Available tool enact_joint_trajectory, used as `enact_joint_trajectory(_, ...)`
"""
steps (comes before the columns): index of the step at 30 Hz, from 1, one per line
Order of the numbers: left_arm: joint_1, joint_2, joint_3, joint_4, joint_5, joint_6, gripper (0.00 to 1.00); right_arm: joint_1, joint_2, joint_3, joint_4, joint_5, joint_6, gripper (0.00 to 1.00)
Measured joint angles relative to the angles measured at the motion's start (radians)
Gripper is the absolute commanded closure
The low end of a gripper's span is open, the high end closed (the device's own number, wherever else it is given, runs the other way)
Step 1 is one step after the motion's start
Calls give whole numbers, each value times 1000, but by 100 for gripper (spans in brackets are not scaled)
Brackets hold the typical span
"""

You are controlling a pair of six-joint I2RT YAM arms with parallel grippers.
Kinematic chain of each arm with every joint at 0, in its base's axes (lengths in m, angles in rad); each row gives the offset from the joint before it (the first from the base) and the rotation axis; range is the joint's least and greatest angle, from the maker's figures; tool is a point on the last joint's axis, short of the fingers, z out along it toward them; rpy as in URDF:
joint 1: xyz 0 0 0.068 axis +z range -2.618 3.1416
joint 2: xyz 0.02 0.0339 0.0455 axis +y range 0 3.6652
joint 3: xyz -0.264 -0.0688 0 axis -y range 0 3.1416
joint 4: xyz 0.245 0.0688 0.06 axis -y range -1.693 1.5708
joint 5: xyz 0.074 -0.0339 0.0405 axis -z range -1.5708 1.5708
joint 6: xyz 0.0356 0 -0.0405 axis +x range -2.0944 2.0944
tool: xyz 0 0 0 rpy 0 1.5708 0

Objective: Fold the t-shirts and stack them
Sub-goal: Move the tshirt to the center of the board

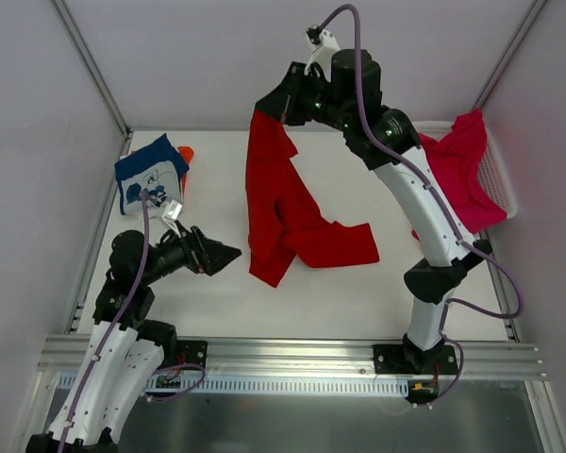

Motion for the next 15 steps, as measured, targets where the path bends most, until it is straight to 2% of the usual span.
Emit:
enact_joint_trajectory(3,-85,19,-48,95,12,-54,1,6,61,138,16,119,-69,99)
enact_joint_trajectory(6,-217,63,-56,184,2,-76,1,-15,63,169,23,237,-143,100)
enact_joint_trajectory(8,-304,84,-61,232,-23,-75,1,-29,50,151,45,236,-172,99)
enact_joint_trajectory(10,-380,104,-72,279,-45,-67,1,-22,-7,41,118,243,-226,99)
enact_joint_trajectory(12,-438,151,-77,333,-70,-57,1,62,-65,-52,184,357,-390,99)
enact_joint_trajectory(13,-474,198,-77,374,-90,-51,1,124,-69,-47,194,414,-480,99)
enact_joint_trajectory(15,-539,274,-77,421,-119,-43,1,247,-13,114,177,490,-620,99)
